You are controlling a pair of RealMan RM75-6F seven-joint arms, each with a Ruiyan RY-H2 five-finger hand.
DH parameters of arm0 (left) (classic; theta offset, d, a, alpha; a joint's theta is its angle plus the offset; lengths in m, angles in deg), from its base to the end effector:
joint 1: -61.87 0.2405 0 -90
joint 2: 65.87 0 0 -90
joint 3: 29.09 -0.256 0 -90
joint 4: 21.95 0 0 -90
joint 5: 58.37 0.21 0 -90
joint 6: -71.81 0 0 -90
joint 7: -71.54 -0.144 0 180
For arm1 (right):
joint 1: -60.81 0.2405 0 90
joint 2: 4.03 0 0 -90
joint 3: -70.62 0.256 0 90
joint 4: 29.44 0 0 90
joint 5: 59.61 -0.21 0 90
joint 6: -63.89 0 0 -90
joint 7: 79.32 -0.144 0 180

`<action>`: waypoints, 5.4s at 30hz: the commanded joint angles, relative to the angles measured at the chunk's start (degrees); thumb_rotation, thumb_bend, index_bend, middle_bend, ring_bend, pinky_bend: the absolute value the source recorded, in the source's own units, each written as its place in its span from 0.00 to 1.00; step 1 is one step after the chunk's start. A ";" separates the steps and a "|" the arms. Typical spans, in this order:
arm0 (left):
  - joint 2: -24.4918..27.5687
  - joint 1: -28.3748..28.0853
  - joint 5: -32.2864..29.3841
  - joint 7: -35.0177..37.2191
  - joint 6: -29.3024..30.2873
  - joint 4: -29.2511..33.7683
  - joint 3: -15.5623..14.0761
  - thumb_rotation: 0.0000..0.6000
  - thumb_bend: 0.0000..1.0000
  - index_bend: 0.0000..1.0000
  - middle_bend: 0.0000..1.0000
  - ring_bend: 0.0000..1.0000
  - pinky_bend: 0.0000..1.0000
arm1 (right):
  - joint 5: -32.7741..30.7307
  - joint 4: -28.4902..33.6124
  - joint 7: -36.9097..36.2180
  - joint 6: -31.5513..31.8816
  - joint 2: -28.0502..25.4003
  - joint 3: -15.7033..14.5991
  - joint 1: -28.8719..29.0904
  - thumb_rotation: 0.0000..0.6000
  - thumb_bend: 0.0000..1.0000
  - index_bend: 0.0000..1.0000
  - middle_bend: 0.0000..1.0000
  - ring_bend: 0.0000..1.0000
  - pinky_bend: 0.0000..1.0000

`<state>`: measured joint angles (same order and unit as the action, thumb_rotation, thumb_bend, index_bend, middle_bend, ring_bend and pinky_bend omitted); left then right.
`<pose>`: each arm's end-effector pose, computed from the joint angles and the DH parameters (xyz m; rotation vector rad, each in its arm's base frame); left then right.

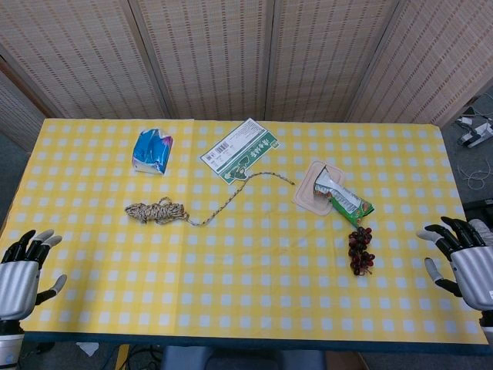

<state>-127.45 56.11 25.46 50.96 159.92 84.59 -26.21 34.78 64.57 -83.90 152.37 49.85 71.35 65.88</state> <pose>-0.2641 0.1809 0.1619 -1.3994 -0.7624 -0.8063 -0.2959 -0.1730 0.2059 1.5230 -0.7770 0.9403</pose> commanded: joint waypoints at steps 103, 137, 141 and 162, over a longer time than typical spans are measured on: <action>-17.50 -31.77 -7.17 7.74 -17.76 -25.41 7.37 0.66 0.24 0.71 0.72 0.55 0.45 | 1.05 11.68 5.74 -7.67 -8.36 3.27 4.98 1.00 0.41 0.30 0.27 0.13 0.16; -5.21 -26.59 -1.61 3.27 -13.82 -6.42 6.19 0.64 0.24 0.70 0.72 0.55 0.47 | -28.46 -0.09 29.54 -50.83 15.22 14.26 47.85 1.00 0.46 0.31 0.27 0.13 0.17; -5.12 -26.33 -1.78 2.83 -14.15 -6.11 6.04 0.63 0.24 0.70 0.72 0.55 0.47 | -31.62 -4.73 32.75 -51.64 20.16 13.61 51.77 1.00 0.45 0.31 0.27 0.13 0.17; -5.14 -25.12 -1.40 2.35 -14.41 -4.85 5.73 0.60 0.24 0.70 0.72 0.54 0.47 | -48.16 -20.65 41.23 -55.01 34.48 7.75 65.06 1.00 0.45 0.19 0.17 0.09 0.17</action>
<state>-132.74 30.91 23.85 53.13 145.39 79.45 -20.50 -12.55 44.46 -43.03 97.31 83.84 79.59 130.37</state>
